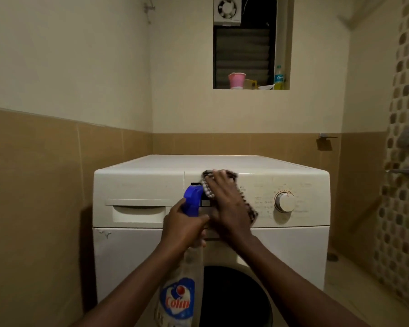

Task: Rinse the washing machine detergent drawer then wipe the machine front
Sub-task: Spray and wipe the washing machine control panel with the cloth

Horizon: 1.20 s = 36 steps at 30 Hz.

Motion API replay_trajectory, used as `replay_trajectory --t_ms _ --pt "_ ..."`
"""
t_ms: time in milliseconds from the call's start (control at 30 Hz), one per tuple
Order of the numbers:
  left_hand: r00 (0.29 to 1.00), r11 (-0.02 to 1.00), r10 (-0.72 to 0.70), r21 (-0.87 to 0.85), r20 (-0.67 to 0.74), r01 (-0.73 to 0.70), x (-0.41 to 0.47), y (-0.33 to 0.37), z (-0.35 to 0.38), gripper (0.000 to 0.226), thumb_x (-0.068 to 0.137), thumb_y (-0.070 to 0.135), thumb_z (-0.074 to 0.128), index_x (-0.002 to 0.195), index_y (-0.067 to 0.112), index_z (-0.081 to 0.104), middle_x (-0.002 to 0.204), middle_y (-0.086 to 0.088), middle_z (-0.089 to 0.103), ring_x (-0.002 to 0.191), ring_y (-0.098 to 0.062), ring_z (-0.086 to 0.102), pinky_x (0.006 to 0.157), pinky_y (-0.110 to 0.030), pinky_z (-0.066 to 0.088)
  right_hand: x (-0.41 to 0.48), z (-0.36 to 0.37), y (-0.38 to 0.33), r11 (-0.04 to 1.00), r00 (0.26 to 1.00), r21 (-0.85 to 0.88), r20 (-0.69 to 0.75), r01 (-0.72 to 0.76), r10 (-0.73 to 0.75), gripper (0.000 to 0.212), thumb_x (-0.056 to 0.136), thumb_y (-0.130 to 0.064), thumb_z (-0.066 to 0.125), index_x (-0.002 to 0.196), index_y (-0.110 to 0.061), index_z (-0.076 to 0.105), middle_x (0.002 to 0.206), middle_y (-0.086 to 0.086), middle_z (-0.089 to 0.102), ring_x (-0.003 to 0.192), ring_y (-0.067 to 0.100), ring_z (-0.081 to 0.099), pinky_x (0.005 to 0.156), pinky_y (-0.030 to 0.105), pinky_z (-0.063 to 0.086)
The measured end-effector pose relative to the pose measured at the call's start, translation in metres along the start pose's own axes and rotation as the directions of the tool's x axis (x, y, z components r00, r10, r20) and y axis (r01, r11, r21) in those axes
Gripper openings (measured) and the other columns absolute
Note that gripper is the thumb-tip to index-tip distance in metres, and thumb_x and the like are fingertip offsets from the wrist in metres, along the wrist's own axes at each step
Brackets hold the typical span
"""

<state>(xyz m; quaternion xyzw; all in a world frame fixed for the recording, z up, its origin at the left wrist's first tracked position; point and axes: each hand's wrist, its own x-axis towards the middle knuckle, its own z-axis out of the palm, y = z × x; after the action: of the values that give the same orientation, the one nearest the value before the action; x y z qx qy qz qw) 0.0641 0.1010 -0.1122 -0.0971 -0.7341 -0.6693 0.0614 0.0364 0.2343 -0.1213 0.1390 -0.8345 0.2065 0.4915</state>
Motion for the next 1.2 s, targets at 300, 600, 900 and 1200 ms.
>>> replay_trajectory --t_ms 300,600,900,1200 --pt "0.982 0.978 -0.185 -0.105 -0.044 0.180 -0.011 -0.039 -0.052 0.032 0.081 -0.006 0.069 0.110 0.005 0.059 0.074 -0.018 0.064 0.051 -0.022 0.063 0.049 -0.034 0.055 -0.028 -0.010 0.047 0.881 0.899 -0.202 0.203 0.427 -0.389 0.066 0.080 -0.013 0.063 0.143 -0.022 0.045 0.153 0.000 0.034 0.145 0.016 0.024 0.118 0.038 0.024" --pt "0.989 0.989 -0.106 -0.118 -0.104 0.094 -0.006 -0.038 -0.068 0.026 0.084 -0.003 0.067 0.106 0.007 0.058 0.076 -0.019 0.065 0.059 -0.027 0.064 0.061 -0.042 0.057 0.017 0.038 -0.029 0.928 0.943 -0.180 0.127 0.326 -0.307 0.070 0.079 -0.002 0.069 0.142 -0.013 0.042 0.150 0.009 0.038 0.143 0.021 0.027 0.118 0.038 0.013" --pt "0.998 0.985 -0.061 -0.160 -0.019 0.057 -0.012 -0.033 -0.054 0.029 0.085 -0.004 0.066 0.110 0.009 0.058 0.073 -0.017 0.062 0.056 -0.022 0.061 0.055 -0.037 0.056 -0.026 0.000 0.004 0.998 0.996 -0.034 -0.071 0.052 -0.054 0.071 0.069 0.007 0.072 0.132 -0.020 0.056 0.139 -0.001 0.054 0.131 0.011 0.044 0.109 0.031 0.036" --pt "0.972 0.987 -0.009 -0.156 0.236 0.047 -0.022 -0.030 0.015 0.032 0.084 0.001 0.067 0.111 0.016 0.061 0.073 -0.016 0.064 0.059 -0.023 0.063 0.058 -0.038 0.059 -0.047 -0.050 0.034 0.971 0.946 0.176 -0.255 -0.159 0.201 0.043 0.078 0.010 0.048 0.112 -0.009 0.066 0.102 0.001 0.068 0.095 0.012 0.062 0.083 0.023 0.051"
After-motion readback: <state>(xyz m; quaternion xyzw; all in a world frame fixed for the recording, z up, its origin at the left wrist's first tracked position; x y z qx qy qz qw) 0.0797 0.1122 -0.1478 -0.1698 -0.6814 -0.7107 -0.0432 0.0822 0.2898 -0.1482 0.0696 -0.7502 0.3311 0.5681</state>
